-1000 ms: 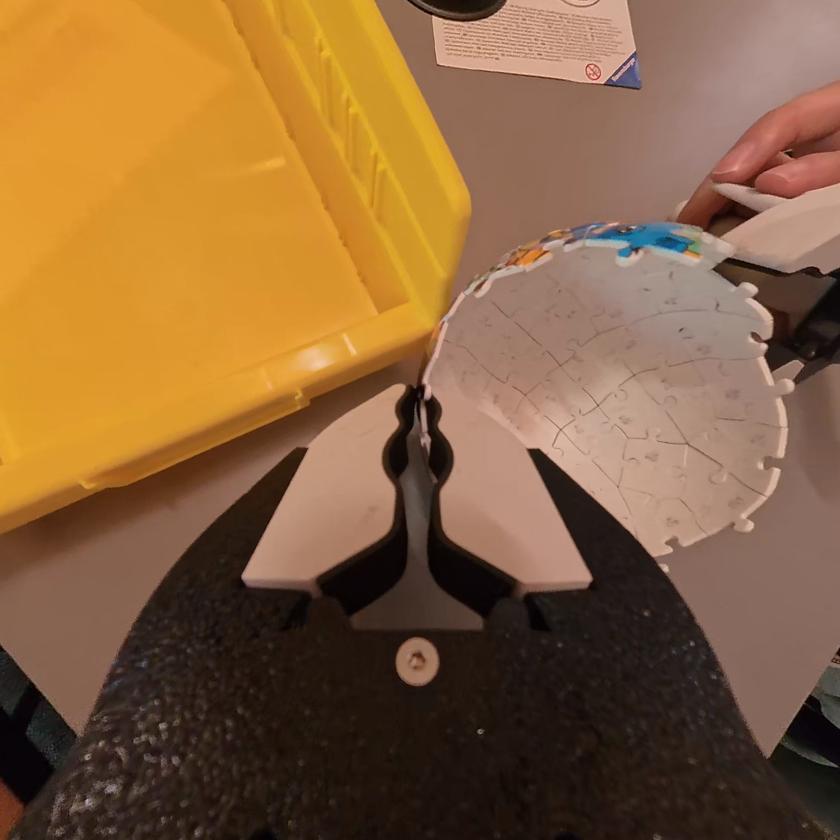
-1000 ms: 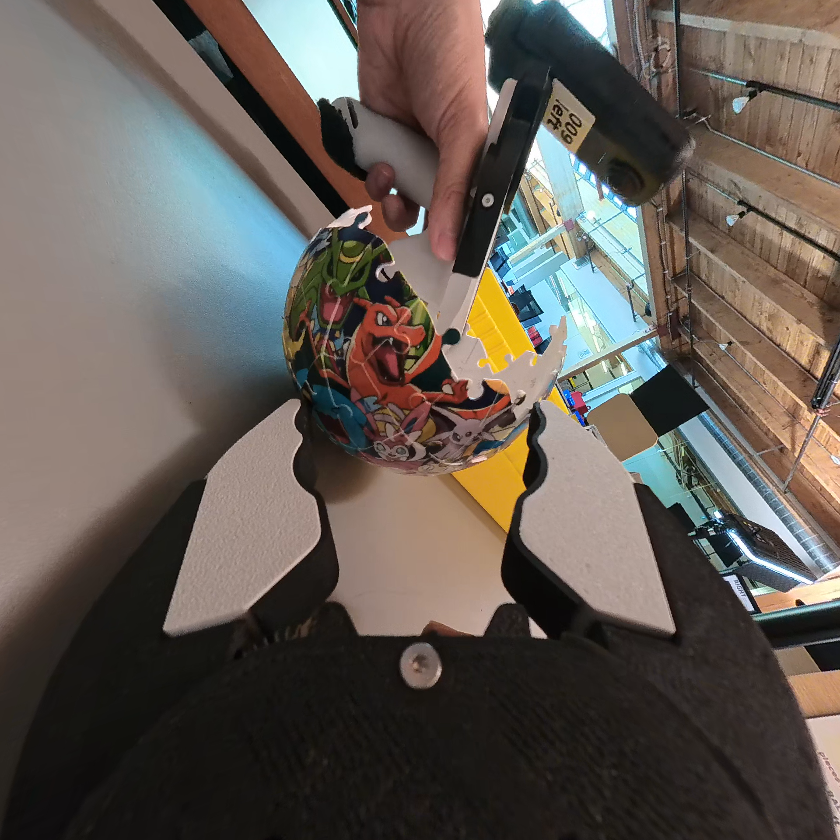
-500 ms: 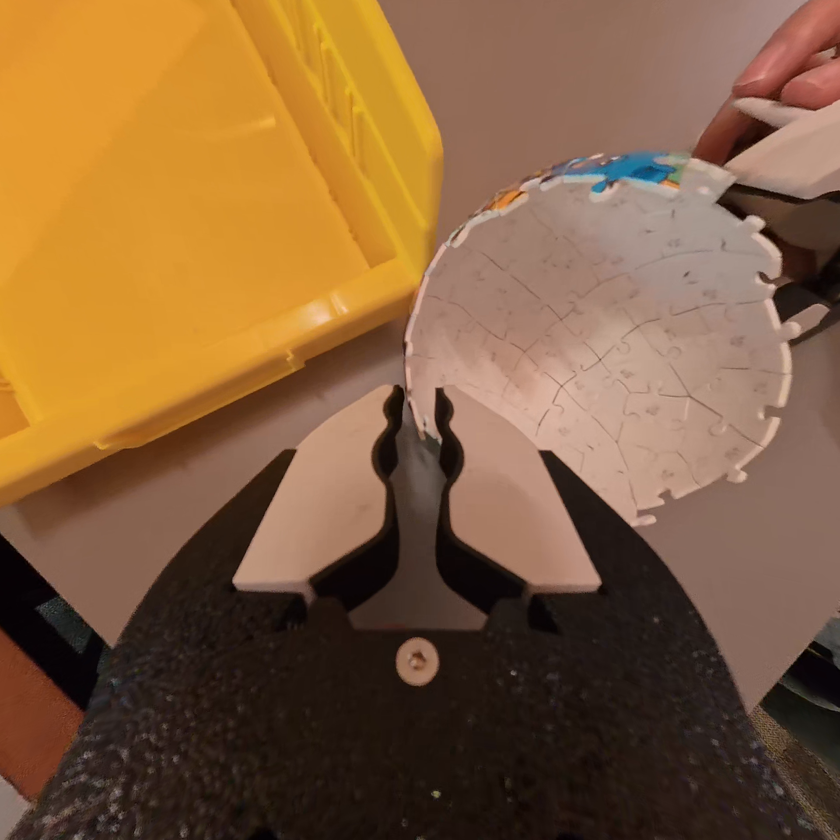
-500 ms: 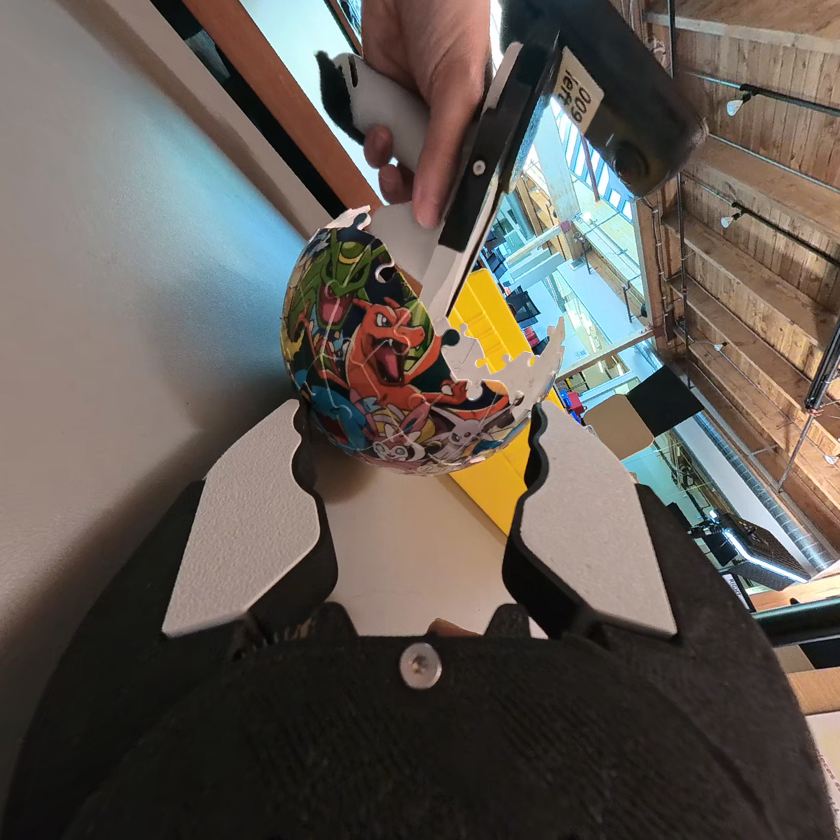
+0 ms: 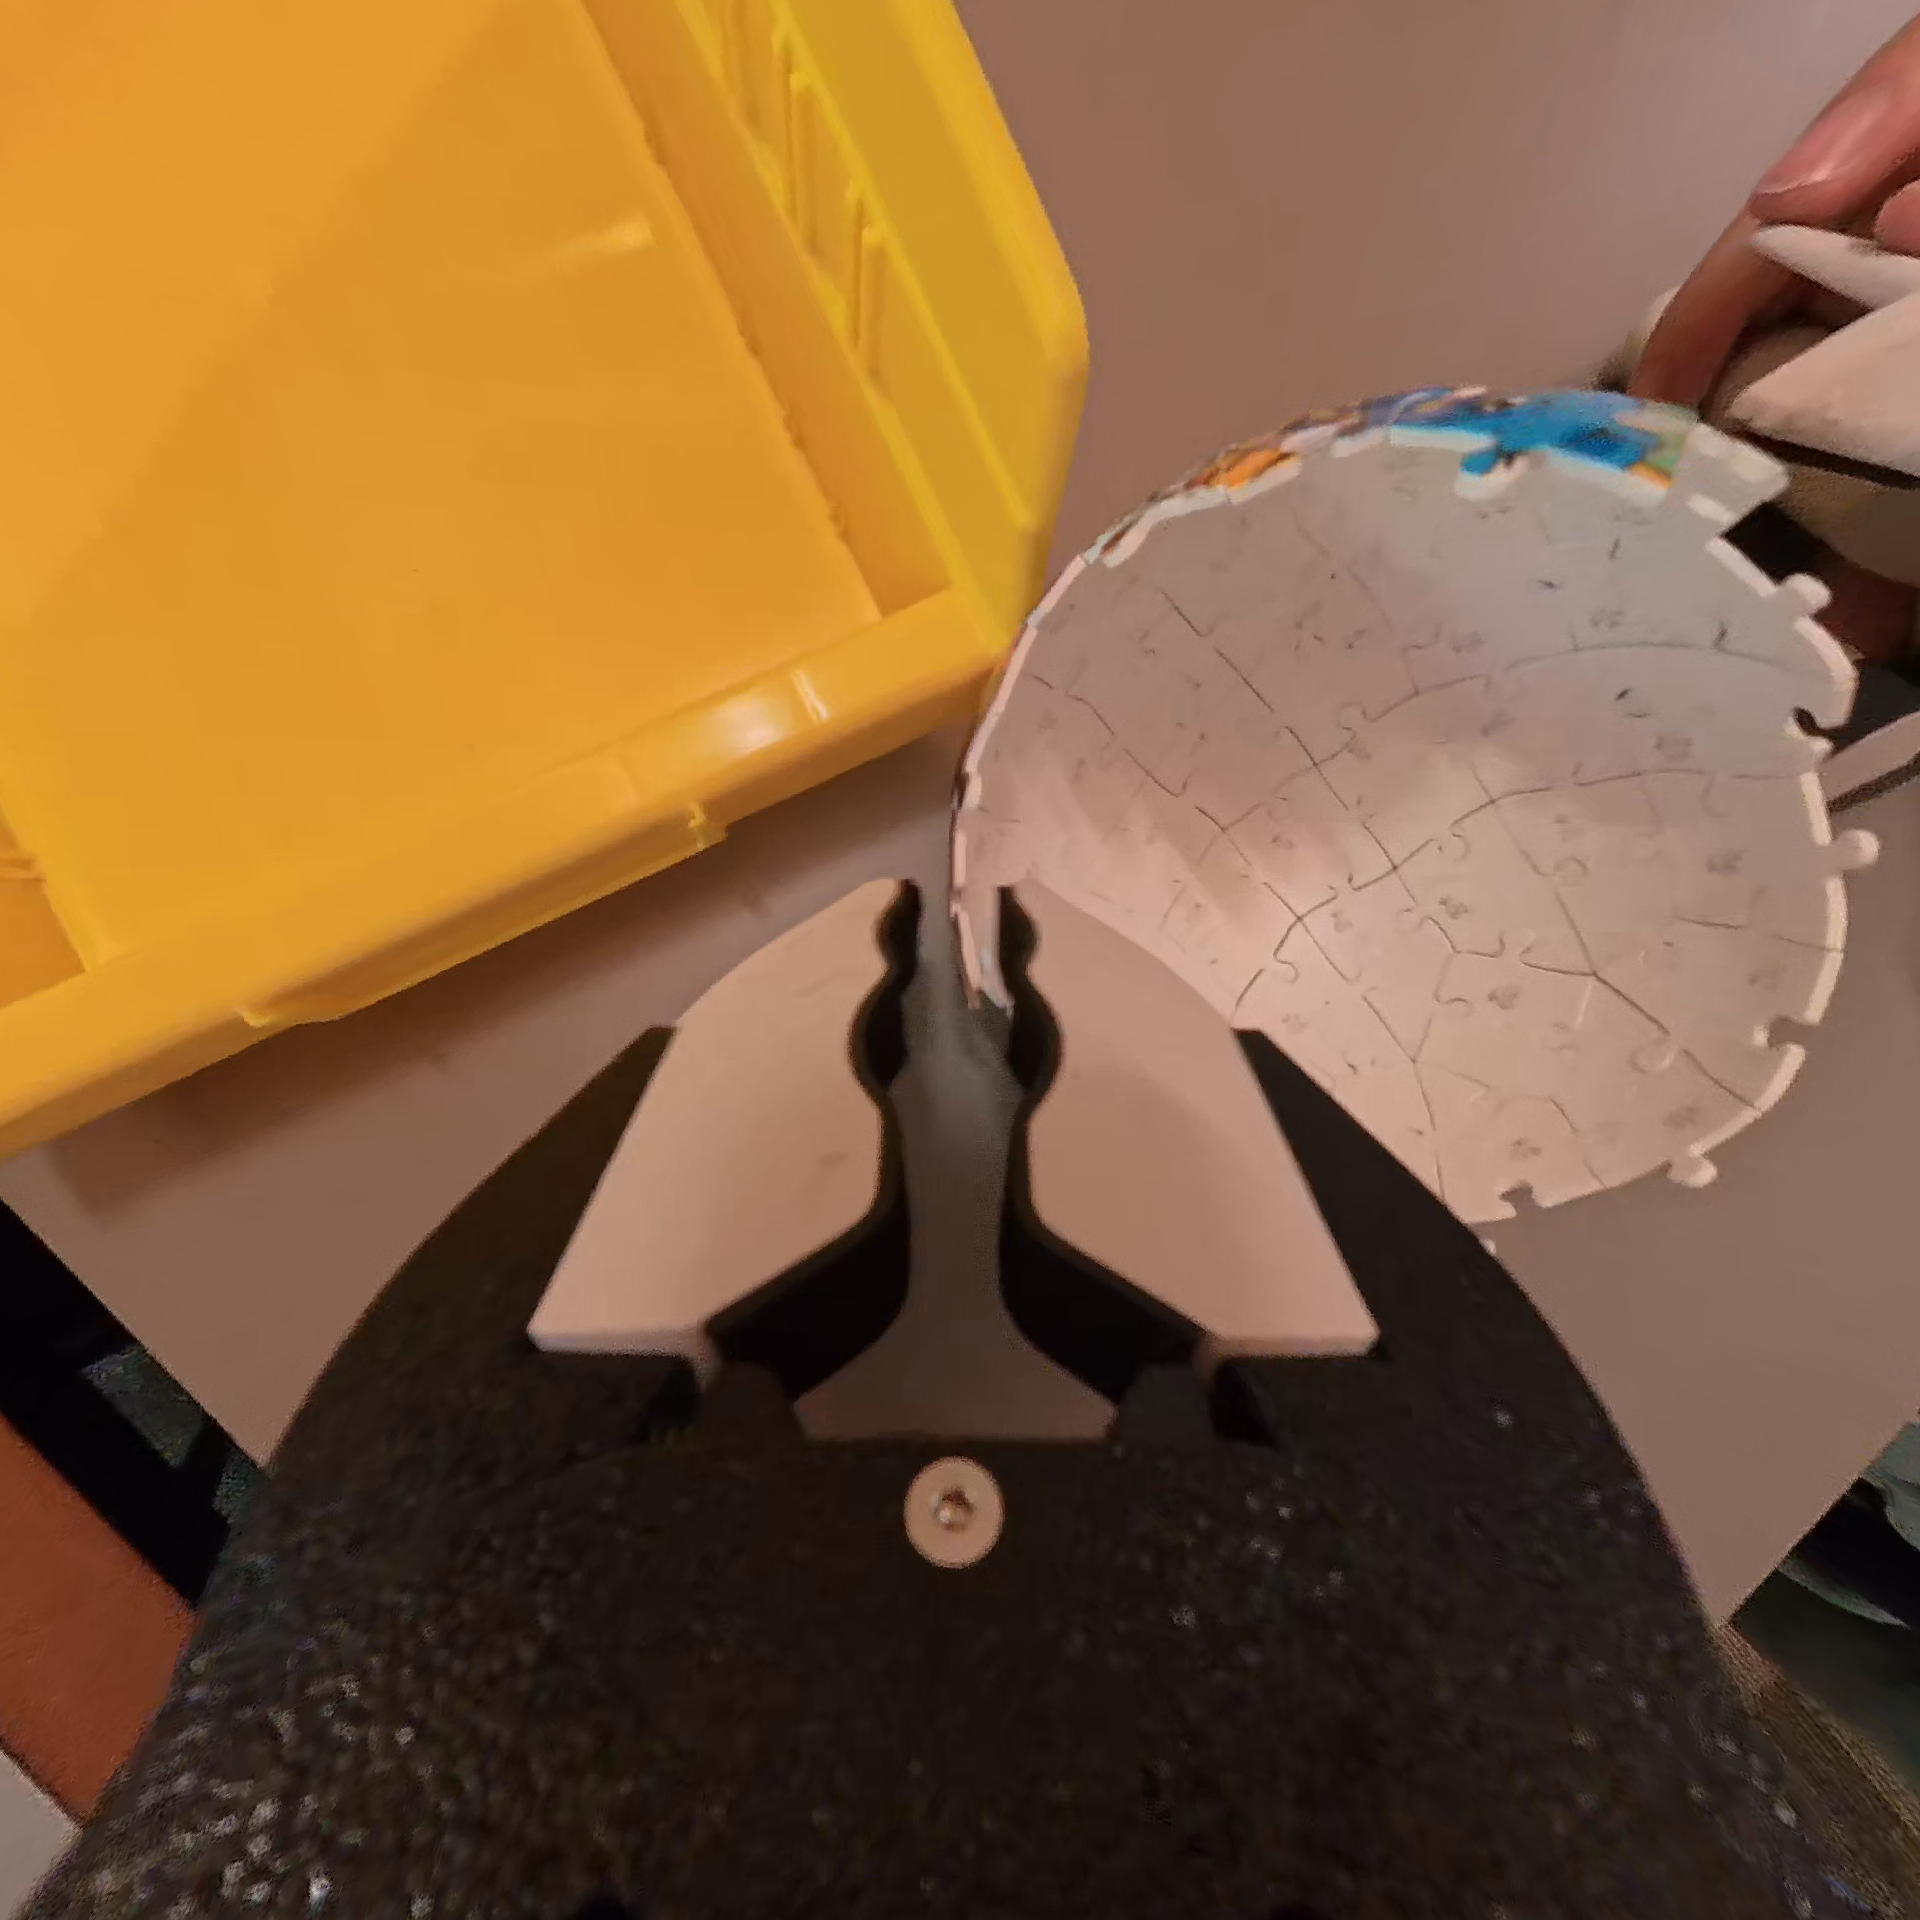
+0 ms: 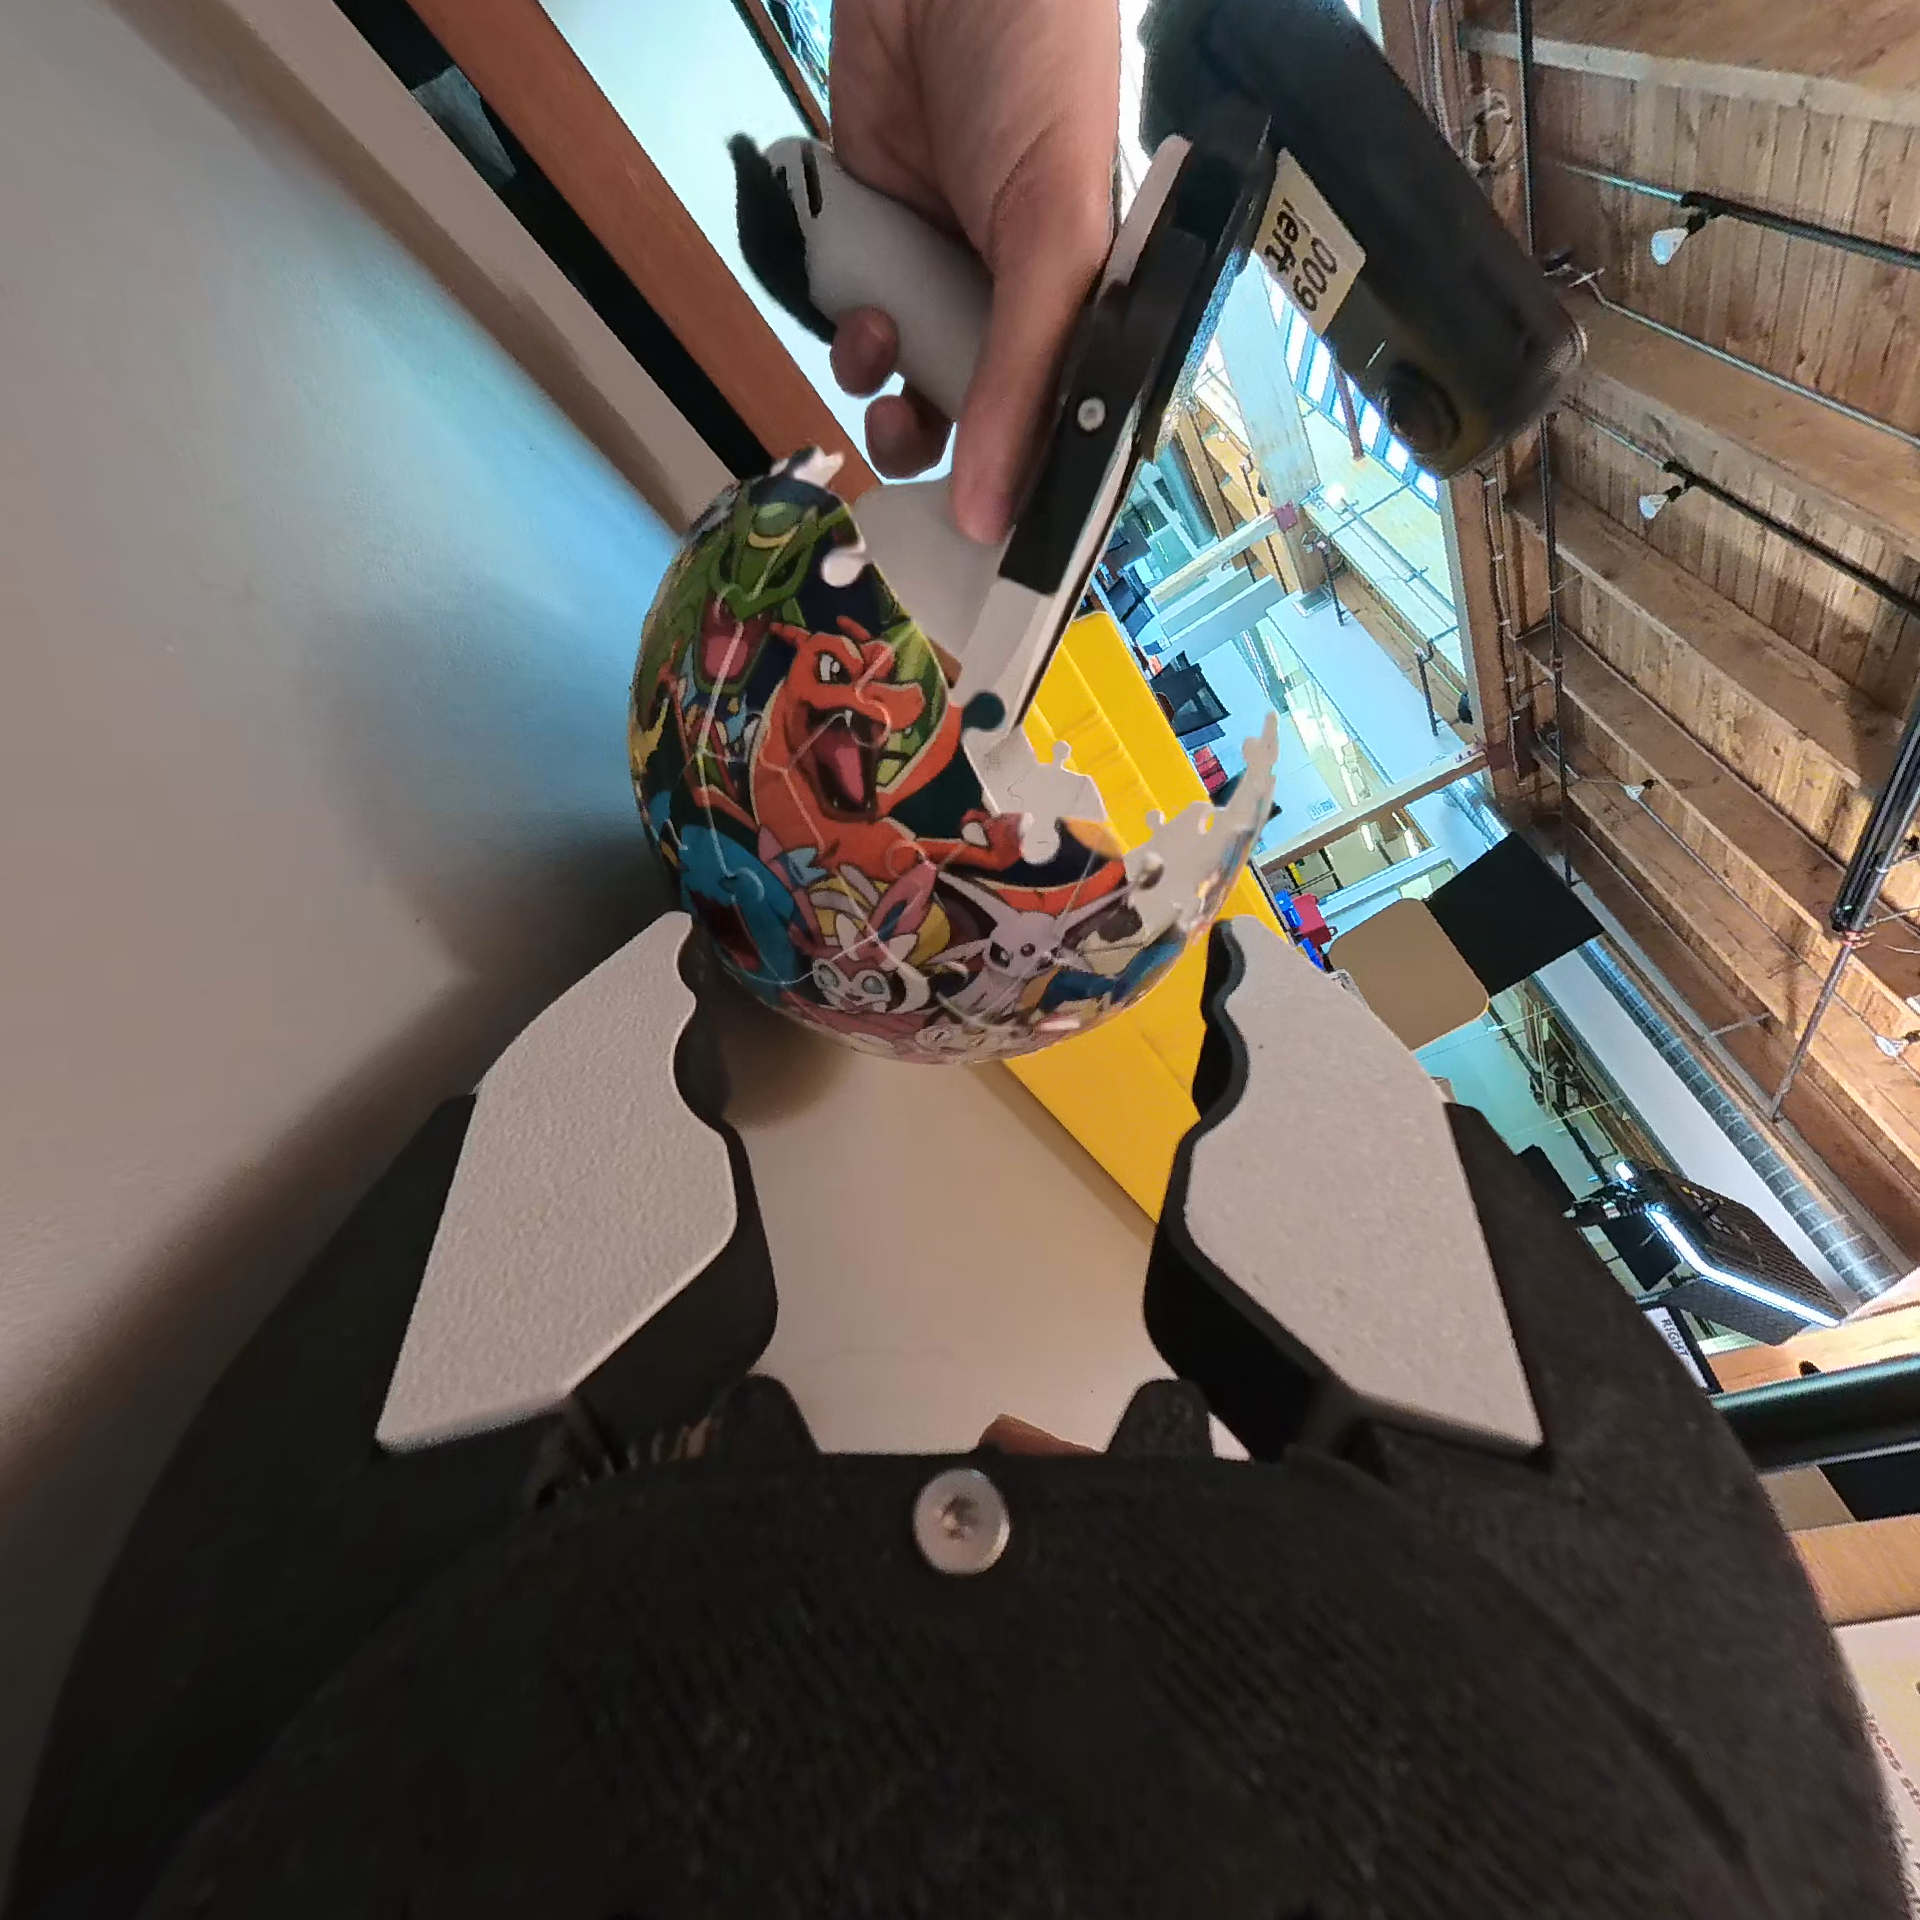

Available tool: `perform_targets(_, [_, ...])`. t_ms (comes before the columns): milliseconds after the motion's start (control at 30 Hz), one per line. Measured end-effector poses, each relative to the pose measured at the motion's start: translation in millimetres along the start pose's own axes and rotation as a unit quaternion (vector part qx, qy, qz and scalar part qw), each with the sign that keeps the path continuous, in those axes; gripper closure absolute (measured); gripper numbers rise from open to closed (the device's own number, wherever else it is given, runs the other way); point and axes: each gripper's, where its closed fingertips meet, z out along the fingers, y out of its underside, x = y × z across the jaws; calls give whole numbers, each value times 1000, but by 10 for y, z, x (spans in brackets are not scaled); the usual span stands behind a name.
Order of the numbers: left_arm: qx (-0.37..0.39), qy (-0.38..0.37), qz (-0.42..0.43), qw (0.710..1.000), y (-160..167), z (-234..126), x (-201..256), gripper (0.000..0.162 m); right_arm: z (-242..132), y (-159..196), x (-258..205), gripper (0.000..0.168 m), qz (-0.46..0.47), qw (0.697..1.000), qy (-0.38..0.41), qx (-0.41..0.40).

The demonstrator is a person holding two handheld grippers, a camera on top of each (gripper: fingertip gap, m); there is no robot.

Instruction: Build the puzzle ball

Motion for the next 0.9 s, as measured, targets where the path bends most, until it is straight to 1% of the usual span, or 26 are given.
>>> perform_targets(33, [-3,3,-1,1000,12,-2,12,138,0,2,-3,77,-1,1000,-1,0])
perform_targets(133, [10,1,-1,1000,15,-51,46,138,-8,-4,-7,76,-3,1000,-2,3])
perform_targets(200, [38,0,-7,999,-15,-131,95,135,-14,-2,0,75,-1,1000,-2,4])
perform_targets(300, [119,-12,-36,992,-109,-311,142,135,-16,-4,2,74,-1,1000,-2,5])
perform_targets(433, [231,-45,-84,968,-110,-577,195,130,-29,-21,-5,74,-2,1000,-7,13])
perform_targets(467, [253,-51,-92,962,-80,-623,229,125,-37,-30,-14,74,-2,1000,-10,16])
perform_targets(500, [270,-50,-102,956,-37,-651,278,114,-47,-37,-22,74,-4,1000,-13,19])
perform_targets(533, [281,-42,-111,952,21,-656,348,109,-59,-42,-29,74,-7,1000,-17,21])
perform_targets(567, [287,-31,-115,950,88,-644,429,109,-71,-48,-28,72,-10,999,-20,24])
perform_targets(600, [292,-28,-118,949,156,-620,493,107,-88,-63,-18,65,-11,999,-24,29])
perform_targets(667, [286,-38,-123,949,297,-533,586,96,-144,-104,8,58,-4,998,-36,44])
perform_targets(700, [276,-46,-120,953,365,-480,632,93,-178,-118,17,54,18,997,-49,50])
perform_targets(767, [272,-67,-105,954,403,-408,731,92,-277,-168,41,47,88,990,-85,66])
perform_targets(833, [282,-68,-74,954,330,-339,896,93,-420,-214,101,45,151,978,-124,78])
perform_targets(900, [271,-75,-45,959,267,-238,1004,93,-568,-164,281,45,210,964,-150,73])
